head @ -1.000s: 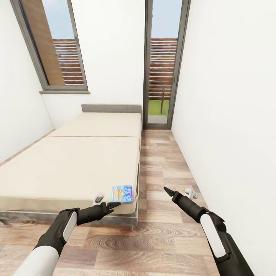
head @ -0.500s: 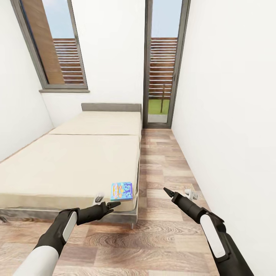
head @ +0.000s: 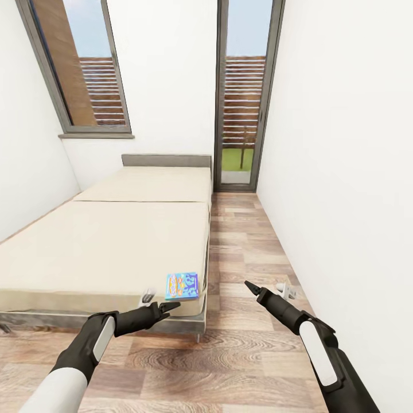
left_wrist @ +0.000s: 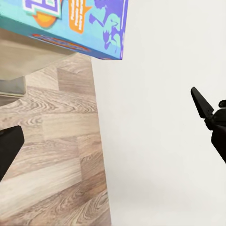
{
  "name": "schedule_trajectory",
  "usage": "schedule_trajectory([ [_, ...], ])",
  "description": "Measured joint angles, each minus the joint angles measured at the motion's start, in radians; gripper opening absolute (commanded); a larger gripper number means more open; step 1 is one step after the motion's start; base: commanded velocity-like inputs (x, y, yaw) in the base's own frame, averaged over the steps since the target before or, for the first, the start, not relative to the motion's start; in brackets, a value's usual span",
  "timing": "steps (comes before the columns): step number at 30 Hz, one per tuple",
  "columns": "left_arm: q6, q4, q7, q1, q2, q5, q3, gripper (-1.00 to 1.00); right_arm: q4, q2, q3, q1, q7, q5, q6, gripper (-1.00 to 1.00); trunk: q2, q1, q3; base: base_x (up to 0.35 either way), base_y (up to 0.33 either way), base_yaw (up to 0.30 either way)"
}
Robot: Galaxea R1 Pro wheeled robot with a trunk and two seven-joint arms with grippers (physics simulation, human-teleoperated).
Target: Put all the toys in the child's room - the three board games (two on the bed and one on the table), the two jigsaw puzzles on the table, and the tennis ball on the table - inside the toy box on the table in the child's room.
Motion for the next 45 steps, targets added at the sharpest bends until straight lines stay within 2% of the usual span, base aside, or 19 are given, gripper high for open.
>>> schedule_trajectory([
  [43,-0.005,-0.004,0.001,-0.001,-0.011,-0.002,-0.003,1.0,0.001,-0.002,-0.001,0.0,0.001,0.0,0.0,1.0,0.0,0.0,0.0,0.033,0.013,0.0],
  [45,-0.005,-0.004,0.001,-0.001,-0.011,-0.002,-0.003,1.0,0.001,-0.002,-0.001,0.0,0.001,0.0,0.0,1.0,-0.014,0.008,-0.006,0.0,0.0,0.0],
])
